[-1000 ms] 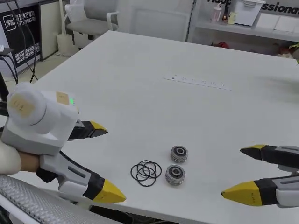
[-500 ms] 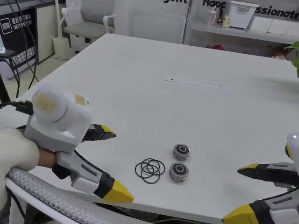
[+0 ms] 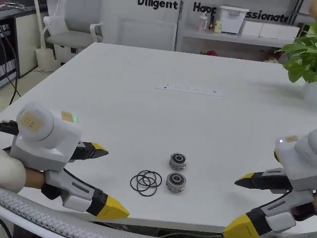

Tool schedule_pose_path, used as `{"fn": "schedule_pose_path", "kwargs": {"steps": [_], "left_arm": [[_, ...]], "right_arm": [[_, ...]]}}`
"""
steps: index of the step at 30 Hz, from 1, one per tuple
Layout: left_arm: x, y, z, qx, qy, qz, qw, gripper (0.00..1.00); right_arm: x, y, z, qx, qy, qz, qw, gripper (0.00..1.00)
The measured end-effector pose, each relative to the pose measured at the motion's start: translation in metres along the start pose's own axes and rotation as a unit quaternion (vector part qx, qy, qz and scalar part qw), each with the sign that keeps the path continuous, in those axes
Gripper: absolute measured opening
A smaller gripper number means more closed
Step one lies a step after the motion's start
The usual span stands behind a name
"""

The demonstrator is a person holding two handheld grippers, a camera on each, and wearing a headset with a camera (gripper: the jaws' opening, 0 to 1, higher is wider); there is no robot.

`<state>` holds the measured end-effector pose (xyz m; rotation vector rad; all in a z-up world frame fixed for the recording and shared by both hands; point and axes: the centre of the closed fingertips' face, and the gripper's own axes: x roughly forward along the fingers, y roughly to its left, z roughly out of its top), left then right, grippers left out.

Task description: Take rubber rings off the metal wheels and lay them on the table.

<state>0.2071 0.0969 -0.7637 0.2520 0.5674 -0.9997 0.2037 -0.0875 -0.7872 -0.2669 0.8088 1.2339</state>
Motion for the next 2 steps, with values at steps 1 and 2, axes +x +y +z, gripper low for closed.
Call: {"fn": "schedule_pose_path", "kwargs": {"steps": [1, 2], "left_arm": [[0.0, -0.0002, 0.0004, -0.001, -0.001, 0.0, 1.0, 0.97], [0.0, -0.0005, 0.0005, -0.001, -0.001, 0.0, 1.0, 0.97]], "right_arm": [[-0.0002, -0.0002, -0.0003, 0.0, 0.0, 0.0, 1.0, 0.94], [-0.0005, 0.0005, -0.0004, 0.0, 0.0, -0.001, 1.0, 0.94]]}}
